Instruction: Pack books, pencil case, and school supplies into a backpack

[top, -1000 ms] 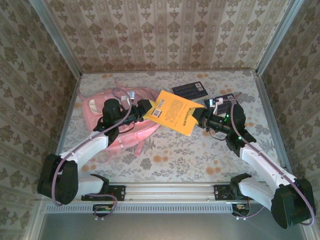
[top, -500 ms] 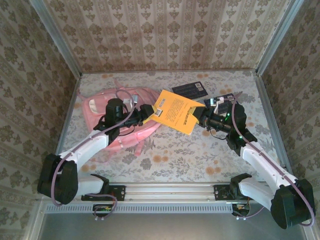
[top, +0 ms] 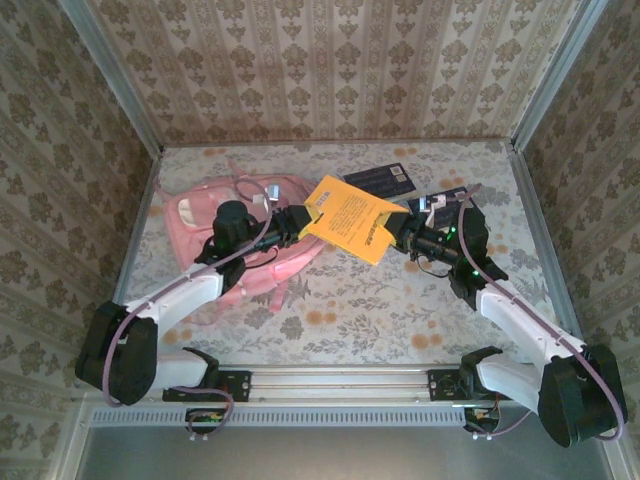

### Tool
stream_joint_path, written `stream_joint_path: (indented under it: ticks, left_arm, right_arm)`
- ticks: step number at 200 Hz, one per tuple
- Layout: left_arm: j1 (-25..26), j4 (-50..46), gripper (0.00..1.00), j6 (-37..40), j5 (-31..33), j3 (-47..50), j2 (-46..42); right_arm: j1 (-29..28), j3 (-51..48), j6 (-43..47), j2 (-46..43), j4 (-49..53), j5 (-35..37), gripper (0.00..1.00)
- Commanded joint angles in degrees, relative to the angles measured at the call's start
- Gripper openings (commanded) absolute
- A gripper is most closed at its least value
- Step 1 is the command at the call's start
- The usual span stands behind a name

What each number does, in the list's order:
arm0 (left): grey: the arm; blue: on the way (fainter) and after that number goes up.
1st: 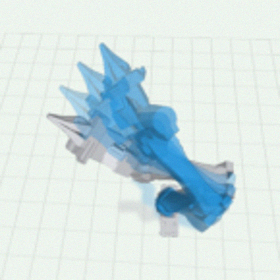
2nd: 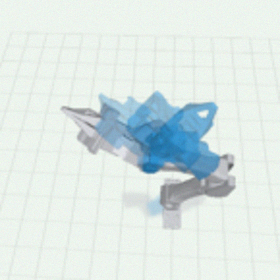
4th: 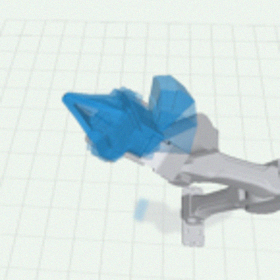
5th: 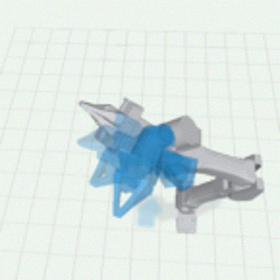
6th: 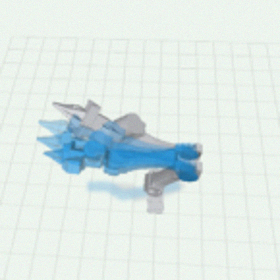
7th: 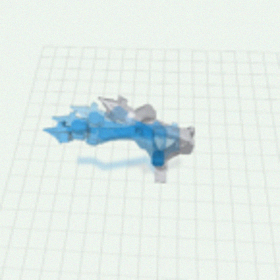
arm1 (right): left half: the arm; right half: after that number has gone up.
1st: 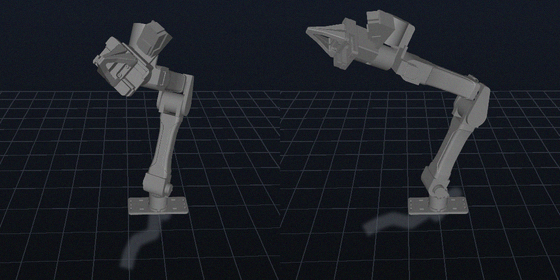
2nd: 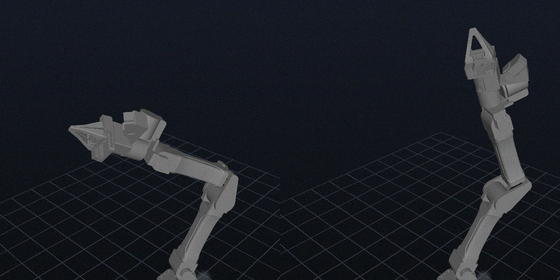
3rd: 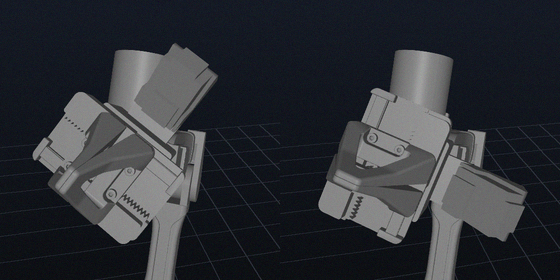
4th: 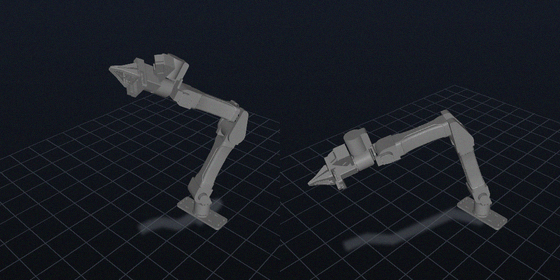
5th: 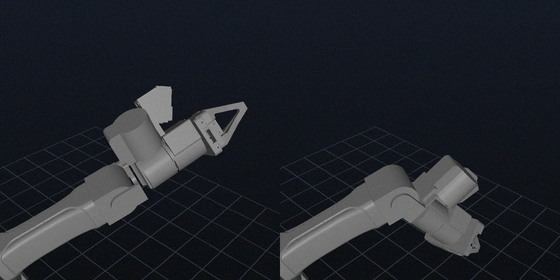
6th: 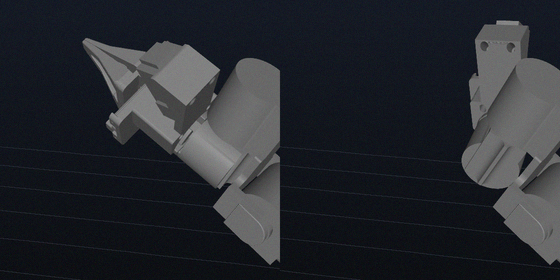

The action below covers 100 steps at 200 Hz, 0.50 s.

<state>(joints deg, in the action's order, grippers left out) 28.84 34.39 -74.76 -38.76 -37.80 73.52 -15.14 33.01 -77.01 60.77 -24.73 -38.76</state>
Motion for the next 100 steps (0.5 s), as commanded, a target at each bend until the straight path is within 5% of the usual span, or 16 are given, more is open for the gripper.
stream_joint_path:
  ticks: [1,24,40,100]
  left_arm:
    - [0.3,8.0,0.14,-2.2,1.5,1.8,0.2]
    - [0.3,10.3,0.01,-3.6,5.8,4.0,0.2]
    - [0.3,11.7,0.0,-4.5,8.0,5.2,0.4]
    - [0.5,21.5,0.0,-10.4,9.2,5.9,4.1]
  right_arm:
    - [0.3,-0.2,-1.6,-0.8,-6.0,1.1,0.11]
    - [-0.1,-1.2,-2.4,-1.8,-6.3,2.1,0.39]
    - [-1.0,-2.7,-4.2,-2.4,-8.5,3.4,0.49]
    - [-6.0,-3.5,-4.7,-2.0,-13.7,7.7,0.47]
